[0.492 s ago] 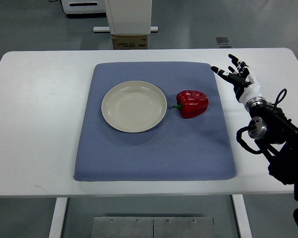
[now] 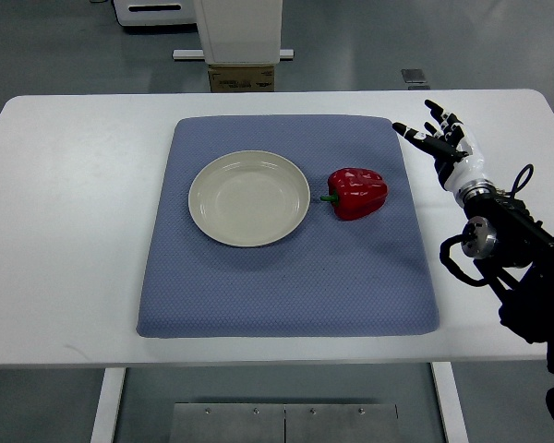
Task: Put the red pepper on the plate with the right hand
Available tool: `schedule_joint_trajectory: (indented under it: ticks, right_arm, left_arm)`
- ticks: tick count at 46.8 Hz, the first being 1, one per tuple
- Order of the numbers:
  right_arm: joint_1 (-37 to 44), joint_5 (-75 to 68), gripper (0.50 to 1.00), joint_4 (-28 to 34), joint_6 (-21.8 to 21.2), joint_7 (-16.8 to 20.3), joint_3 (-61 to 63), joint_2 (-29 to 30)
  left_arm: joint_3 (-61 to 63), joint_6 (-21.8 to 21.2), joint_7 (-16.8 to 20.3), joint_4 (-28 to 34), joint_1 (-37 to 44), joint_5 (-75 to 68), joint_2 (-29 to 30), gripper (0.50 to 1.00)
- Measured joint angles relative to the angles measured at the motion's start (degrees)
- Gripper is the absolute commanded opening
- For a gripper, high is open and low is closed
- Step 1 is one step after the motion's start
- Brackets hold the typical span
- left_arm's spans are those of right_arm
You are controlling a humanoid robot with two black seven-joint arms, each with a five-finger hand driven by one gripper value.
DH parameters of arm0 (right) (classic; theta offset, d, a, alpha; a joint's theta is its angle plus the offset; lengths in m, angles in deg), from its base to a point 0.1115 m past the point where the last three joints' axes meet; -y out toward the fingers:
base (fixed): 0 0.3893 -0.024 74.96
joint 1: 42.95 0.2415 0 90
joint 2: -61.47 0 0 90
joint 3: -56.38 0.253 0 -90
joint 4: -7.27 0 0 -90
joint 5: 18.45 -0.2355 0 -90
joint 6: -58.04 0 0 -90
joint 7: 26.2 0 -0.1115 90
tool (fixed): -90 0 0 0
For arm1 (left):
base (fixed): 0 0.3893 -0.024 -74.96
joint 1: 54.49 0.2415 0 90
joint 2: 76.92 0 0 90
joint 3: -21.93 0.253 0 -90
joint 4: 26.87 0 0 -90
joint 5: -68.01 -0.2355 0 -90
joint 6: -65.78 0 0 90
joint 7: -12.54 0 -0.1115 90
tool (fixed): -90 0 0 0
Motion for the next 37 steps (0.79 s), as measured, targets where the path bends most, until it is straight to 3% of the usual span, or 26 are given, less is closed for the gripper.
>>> schedule_joint_trajectory:
  ticks: [37]
  right_arm:
    - [0.5,-0.01,1.0,-0.09,-0.15,0.05,0.09,-0.01]
  left_arm:
    - [0.0,0.0,-0.03,0.0,-0.01,0.0,0.0,1.0]
